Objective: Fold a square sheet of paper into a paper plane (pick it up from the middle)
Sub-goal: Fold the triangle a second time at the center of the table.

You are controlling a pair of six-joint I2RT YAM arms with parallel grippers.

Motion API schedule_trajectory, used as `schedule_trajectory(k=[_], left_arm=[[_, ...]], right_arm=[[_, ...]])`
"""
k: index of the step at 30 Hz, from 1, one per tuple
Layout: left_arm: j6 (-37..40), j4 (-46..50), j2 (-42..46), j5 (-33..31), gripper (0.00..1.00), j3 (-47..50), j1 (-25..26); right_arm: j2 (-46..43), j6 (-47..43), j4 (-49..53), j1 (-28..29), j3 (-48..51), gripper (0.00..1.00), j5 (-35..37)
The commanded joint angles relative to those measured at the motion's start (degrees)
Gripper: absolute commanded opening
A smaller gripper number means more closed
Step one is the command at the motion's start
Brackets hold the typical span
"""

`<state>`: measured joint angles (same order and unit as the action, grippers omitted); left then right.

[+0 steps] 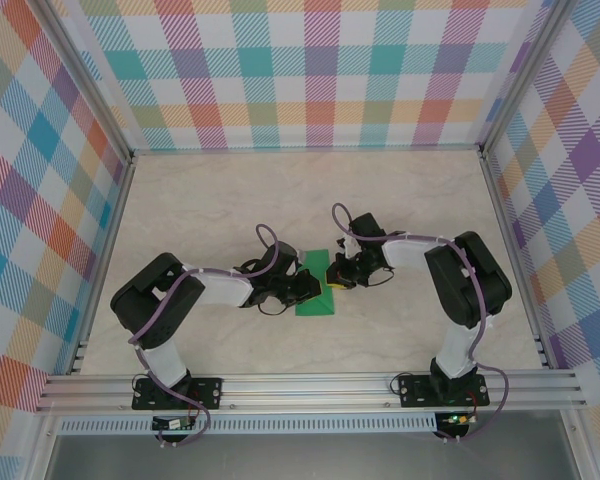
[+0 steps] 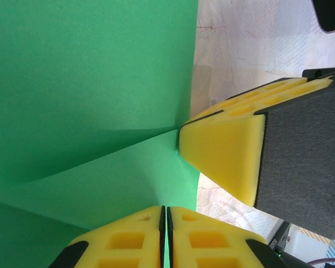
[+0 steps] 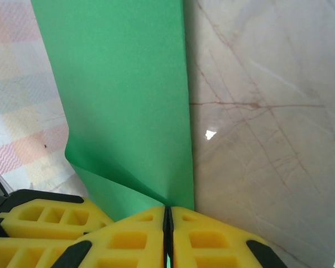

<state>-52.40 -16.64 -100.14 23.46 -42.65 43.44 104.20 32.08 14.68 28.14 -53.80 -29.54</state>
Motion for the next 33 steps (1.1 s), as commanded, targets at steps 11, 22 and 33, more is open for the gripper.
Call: schedule_trajectory(k=[11, 22, 33], left_arm=[[1.2, 1.5, -1.4, -0.3, 0.12, -0.9, 0.7], [1.5, 2.4, -2.5, 0.1, 0.11, -0.9, 0.7], [0.6, 5.5, -3.7, -1.8, 0.09, 0.0, 0.7]], right_arm=[[2.3, -1.5, 2.1, 0.1, -2.3, 0.11, 0.4], [1.9, -1.2, 3.2, 0.1, -2.7, 0.12, 0.6], [-4.9, 0.8, 9.2, 0.3, -5.6, 0.27, 2.6]])
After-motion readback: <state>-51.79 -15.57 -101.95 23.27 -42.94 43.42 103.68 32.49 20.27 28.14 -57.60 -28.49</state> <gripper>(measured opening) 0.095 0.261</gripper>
